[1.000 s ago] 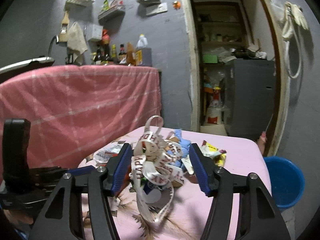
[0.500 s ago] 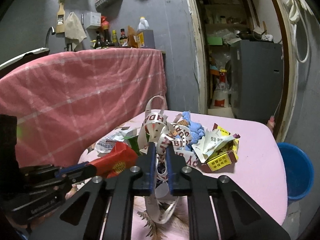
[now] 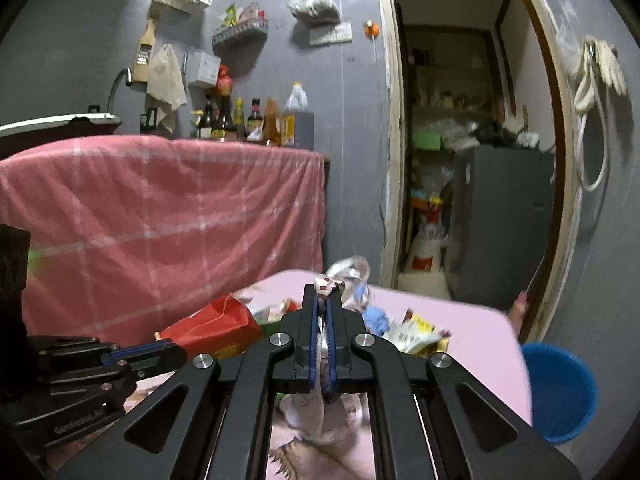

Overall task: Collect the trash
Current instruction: 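Grasp the red paper cup with the left tool while the right tool grasps the white ribbon, then carry the red cup with the left tool while the right tool carries the ribbon to the blue basin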

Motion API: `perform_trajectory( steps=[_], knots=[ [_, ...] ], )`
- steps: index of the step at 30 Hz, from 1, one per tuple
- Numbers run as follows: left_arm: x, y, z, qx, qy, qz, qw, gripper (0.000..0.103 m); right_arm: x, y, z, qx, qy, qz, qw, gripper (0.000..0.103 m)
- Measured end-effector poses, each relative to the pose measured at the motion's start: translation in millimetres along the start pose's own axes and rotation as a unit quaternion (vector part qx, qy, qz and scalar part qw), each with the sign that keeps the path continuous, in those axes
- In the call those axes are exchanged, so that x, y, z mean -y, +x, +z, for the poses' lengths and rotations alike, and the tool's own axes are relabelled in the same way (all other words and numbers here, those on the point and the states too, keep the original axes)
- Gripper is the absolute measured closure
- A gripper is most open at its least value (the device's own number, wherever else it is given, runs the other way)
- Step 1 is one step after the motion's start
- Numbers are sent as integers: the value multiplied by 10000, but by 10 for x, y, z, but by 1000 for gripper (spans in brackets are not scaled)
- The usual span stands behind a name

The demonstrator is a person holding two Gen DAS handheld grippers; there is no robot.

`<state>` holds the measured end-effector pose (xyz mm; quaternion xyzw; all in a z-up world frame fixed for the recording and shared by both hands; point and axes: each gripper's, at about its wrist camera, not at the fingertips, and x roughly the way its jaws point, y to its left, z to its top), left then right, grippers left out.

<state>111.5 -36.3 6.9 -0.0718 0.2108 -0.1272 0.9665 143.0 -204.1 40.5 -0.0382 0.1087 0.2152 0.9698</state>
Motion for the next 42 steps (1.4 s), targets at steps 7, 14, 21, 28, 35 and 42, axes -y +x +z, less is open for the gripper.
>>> perform_trajectory(
  steps=[7,14,21,28,35,42],
  knots=[
    [133,34,204,396,43,-126,9991,102,162,-115,186,380,-131,-274,9988,101],
    [447,175,449,725,165,-377,9965,102,619,-265,302,678,-53,-783,9946,101],
    [1074,553,649,1023,412,-785,9908,102,1218,-418,323,817,-57,-1369,9872,101],
    [1772,1152,846,1088,352,-1271,9853,102,2020,-459,256,859,137,-1899,9779,101],
    [2267,1862,1063,665,51,-1725,9827,102,2743,-375,61,659,583,-2264,9701,101],
    [2613,2460,1000,131,-13,-1815,9833,102,3198,-232,-190,276,1122,-2326,9657,101]
  ],
)
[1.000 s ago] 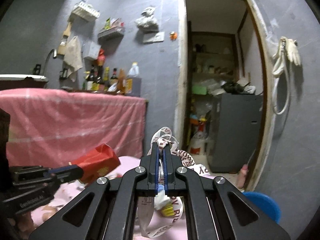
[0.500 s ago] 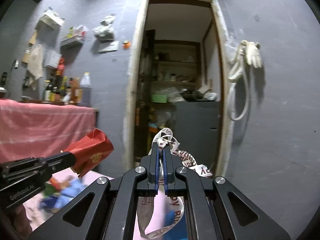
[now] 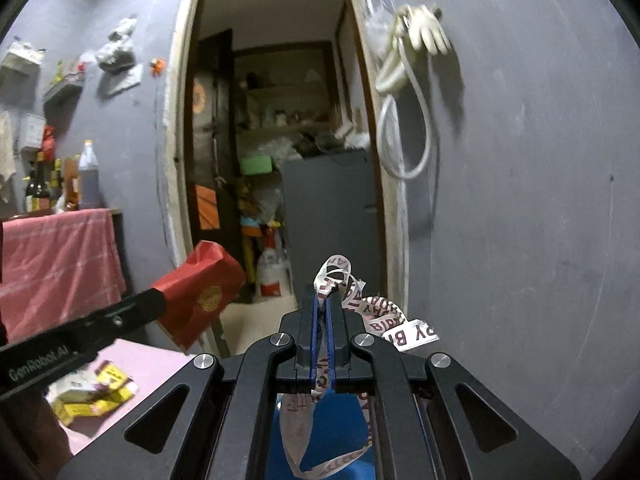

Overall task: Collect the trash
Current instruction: 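Carry the red cup with the left tool while the right tool carries the ribbon to the blue basin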

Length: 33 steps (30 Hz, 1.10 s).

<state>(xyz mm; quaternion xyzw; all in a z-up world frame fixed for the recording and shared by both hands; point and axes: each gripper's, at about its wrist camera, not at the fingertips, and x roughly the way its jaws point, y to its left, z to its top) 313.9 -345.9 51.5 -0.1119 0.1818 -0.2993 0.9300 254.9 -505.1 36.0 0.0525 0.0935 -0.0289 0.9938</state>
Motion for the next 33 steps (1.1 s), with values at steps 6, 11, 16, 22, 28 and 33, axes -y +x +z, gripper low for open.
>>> perform_trajectory(
  steps=[6,11,16,22,28,33],
  knots=[
    [-150,415,-120,-597,-293,121,9977,102,126,215,-110,-362,118,-55,9993,101],
    [-290,524,-199,-829,-479,250,9951,101,191,316,-175,-580,201,-94,9981,99],
    [-327,513,-200,-840,-428,400,9947,88,229,337,-177,-601,291,-76,9977,80],
    [-359,402,-175,-802,-456,392,9950,79,273,296,-126,-476,440,-101,9978,77],
    [-343,235,-98,-607,-367,487,9963,69,258,324,-71,-577,453,69,9973,54],
    [-385,166,-54,-614,-383,576,9957,69,266,635,-180,-1505,519,236,9870,54]
  ],
)
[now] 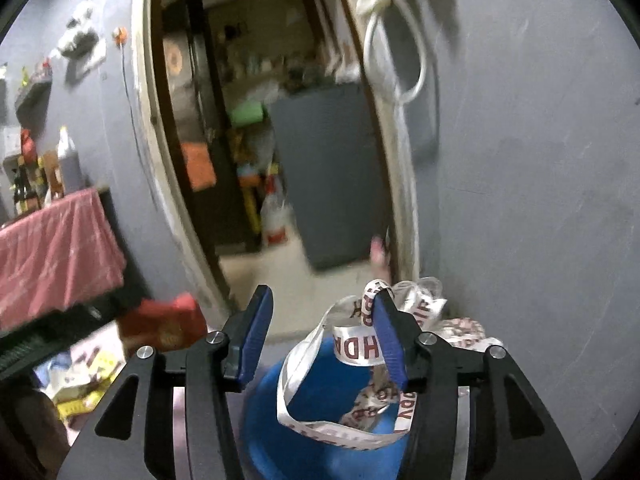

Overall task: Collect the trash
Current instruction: 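Carry the red cup with the left tool while the right tool carries the ribbon to the blue basin, then open the right tool over the basin while the left tool drops the red cup in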

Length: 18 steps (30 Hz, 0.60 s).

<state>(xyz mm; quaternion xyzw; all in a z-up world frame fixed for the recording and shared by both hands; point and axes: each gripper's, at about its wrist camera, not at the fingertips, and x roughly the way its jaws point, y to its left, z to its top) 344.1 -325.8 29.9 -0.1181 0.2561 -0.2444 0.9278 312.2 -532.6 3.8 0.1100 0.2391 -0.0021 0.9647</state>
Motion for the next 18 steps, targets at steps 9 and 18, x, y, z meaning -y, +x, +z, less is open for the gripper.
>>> perform_trajectory(
  steps=[9,18],
  knots=[
    [-6,95,16,-214,-79,-204,9995,69,104,223,9,-782,312,60,9964,27],
    [-35,188,-25,-319,-152,-303,9989,64,180,237,14,-1026,358,6,9941,25]
  ],
)
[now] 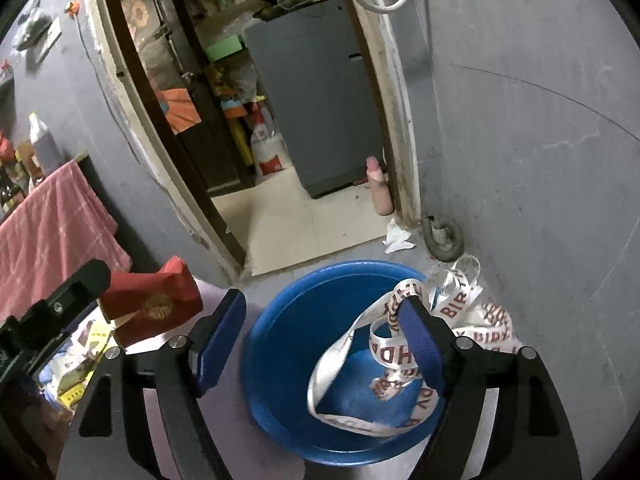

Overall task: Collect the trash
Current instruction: 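Open the right tool over the basin while the left tool drops the red cup in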

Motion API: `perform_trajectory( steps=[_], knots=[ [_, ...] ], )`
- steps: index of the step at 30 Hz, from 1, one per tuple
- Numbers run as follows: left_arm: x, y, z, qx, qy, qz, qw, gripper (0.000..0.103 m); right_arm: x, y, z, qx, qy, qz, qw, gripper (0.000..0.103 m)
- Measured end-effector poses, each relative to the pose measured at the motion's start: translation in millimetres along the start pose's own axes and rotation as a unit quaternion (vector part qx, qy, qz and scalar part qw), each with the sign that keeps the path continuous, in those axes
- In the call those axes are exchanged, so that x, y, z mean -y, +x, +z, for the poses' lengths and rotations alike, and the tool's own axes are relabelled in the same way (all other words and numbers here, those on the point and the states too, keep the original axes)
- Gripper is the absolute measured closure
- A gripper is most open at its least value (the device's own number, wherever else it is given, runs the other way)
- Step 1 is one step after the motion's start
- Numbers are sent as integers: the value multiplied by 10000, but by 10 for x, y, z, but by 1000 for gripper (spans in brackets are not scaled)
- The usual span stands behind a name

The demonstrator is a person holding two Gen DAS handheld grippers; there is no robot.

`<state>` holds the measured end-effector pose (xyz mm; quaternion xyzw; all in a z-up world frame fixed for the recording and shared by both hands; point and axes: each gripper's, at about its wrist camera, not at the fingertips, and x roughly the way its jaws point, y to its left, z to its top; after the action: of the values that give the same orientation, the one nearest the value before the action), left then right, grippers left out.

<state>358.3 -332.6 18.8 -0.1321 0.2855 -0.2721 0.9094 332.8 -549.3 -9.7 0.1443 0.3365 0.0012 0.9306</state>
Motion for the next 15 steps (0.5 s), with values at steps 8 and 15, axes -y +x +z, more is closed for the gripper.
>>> perform_trajectory(
  steps=[8,15],
  knots=[
    [-84,32,25,-105,-208,-1,9997,56,89,-73,66,91,385,442,9982,14],
    [-130,77,48,-210,-330,-68,9992,45,274,-98,144,37,1313,1160,9845,5]
  ],
)
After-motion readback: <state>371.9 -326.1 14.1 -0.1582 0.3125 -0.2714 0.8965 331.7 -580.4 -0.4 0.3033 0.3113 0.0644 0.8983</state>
